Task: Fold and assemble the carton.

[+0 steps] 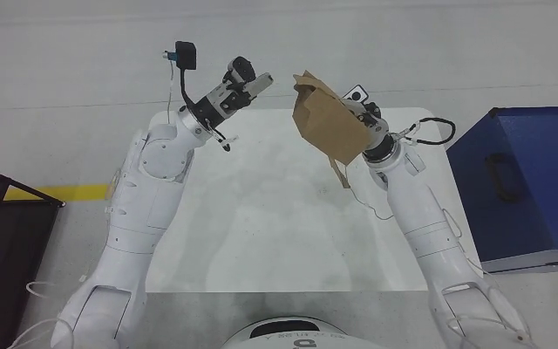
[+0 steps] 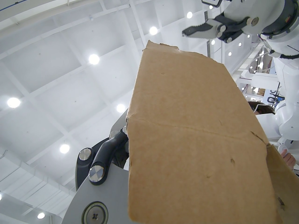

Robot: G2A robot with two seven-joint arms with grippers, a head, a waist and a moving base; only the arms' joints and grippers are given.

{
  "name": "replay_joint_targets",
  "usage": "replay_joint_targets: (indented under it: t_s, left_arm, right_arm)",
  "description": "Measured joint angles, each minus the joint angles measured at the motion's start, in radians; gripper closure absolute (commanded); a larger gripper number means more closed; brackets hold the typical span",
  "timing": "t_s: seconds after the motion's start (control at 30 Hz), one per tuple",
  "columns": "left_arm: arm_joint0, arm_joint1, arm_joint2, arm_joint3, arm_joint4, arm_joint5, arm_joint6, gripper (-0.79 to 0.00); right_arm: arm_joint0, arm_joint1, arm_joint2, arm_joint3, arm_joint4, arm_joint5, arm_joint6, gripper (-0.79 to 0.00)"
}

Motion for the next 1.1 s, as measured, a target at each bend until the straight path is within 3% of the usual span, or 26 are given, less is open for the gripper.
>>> replay_joint_targets:
  t_s: [0.2, 0.37, 0.83, 1.1]
  left_arm:
    - [-0.094, -0.012, 0.068, 0.072, -0.035, 0.05, -0.088, -0.785]
    - [-0.133, -0.02, 0.117, 0.089, -0.038, 0.015, -0.127, -0.785]
    - [-0.101, -0.016, 0.141, 0.019, 0.007, -0.003, -0.12, -0.785]
    - [-0.058, -0.004, 0.081, -0.012, 0.03, 0.018, -0.063, -0.785]
  right_arm:
    - [0.001, -0.003, -0.003, 0.0, -0.002, 0.0, -0.004, 0.0]
    - [0.0, -0.004, -0.003, 0.003, 0.003, 0.006, -0.007, 0.0]
    - [0.022, -0.012, -0.01, 0.043, 0.008, 0.014, -0.005, 0.0]
    - [0.022, -0.011, 0.016, 0.078, 0.022, 0.02, 0.0, 0.0]
